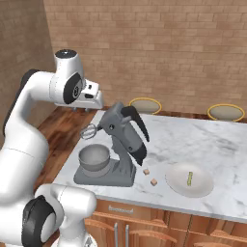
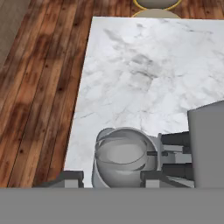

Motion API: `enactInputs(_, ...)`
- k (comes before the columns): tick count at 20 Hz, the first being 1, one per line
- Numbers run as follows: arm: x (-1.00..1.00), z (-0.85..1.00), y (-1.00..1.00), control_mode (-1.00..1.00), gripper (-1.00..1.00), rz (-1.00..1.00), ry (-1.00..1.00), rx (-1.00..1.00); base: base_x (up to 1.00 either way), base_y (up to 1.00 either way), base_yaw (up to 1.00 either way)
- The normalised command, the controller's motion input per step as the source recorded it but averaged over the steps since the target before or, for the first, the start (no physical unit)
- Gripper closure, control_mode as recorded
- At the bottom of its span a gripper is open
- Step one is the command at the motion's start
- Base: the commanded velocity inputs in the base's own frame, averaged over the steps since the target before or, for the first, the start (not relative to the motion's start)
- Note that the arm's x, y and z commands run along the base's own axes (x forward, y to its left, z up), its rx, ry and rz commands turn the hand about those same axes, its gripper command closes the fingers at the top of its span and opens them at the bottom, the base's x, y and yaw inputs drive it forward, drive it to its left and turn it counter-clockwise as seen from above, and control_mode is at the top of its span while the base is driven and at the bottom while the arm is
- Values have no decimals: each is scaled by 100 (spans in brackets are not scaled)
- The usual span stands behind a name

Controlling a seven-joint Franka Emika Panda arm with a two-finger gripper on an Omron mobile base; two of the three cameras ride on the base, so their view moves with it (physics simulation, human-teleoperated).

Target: Add butter and sugar cubes to the stand mixer bowl and then turn on the stand mixer to begin making frosting.

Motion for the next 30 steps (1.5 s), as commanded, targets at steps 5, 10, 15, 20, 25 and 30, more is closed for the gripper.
enactInputs(5,0,0,0,100,-100,0,0,0,-11,0,0)
enactInputs(10,0,0,0,100,-100,0,0,0,-83,-9,-1)
enactInputs(15,0,0,0,100,-100,0,0,0,-71,-19,-6)
enactInputs(20,0,0,0,100,-100,0,0,0,-9,-34,-4)
enactInputs(25,0,0,0,100,-100,0,0,0,0,-52,-2)
enactInputs(30,0,0,0,100,-100,0,0,0,11,-48,0)
